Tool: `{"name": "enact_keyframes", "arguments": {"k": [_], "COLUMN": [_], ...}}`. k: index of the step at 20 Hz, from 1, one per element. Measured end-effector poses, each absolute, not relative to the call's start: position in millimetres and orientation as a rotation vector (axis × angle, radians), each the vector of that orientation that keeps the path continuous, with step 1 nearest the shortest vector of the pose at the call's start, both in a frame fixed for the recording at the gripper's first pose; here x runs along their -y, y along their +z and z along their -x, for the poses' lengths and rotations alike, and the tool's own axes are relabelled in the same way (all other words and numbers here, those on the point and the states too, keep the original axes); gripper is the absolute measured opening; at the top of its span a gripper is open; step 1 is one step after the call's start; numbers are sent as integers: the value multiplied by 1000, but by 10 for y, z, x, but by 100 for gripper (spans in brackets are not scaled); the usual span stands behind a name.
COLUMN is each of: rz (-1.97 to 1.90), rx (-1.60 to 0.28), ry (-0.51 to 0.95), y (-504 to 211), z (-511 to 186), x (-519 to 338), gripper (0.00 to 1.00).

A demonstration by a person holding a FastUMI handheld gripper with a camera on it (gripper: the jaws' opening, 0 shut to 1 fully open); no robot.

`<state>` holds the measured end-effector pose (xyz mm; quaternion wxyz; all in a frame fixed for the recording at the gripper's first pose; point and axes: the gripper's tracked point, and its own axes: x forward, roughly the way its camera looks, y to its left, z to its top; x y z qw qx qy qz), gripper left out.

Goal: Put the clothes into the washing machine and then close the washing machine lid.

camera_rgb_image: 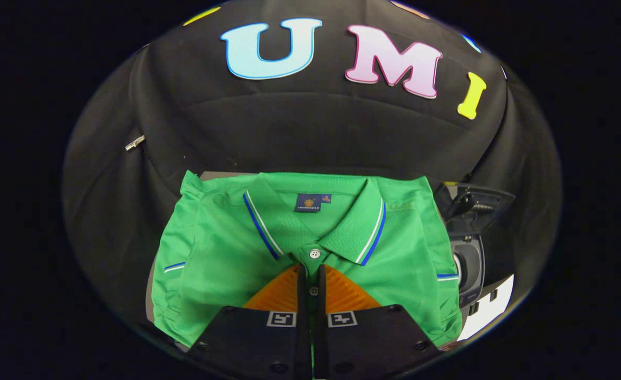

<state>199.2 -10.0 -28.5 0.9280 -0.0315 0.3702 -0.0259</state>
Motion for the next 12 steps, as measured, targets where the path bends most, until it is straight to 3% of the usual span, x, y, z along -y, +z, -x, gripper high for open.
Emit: {"name": "enact_keyframes", "arguments": {"k": [5,12], "rz": [65,49], "rx": [-667,-727], "ry": [-48,-52], "y": [45,-248], "z": [-1997,-1879], "x": [104,118], "gripper": [7,7]}}
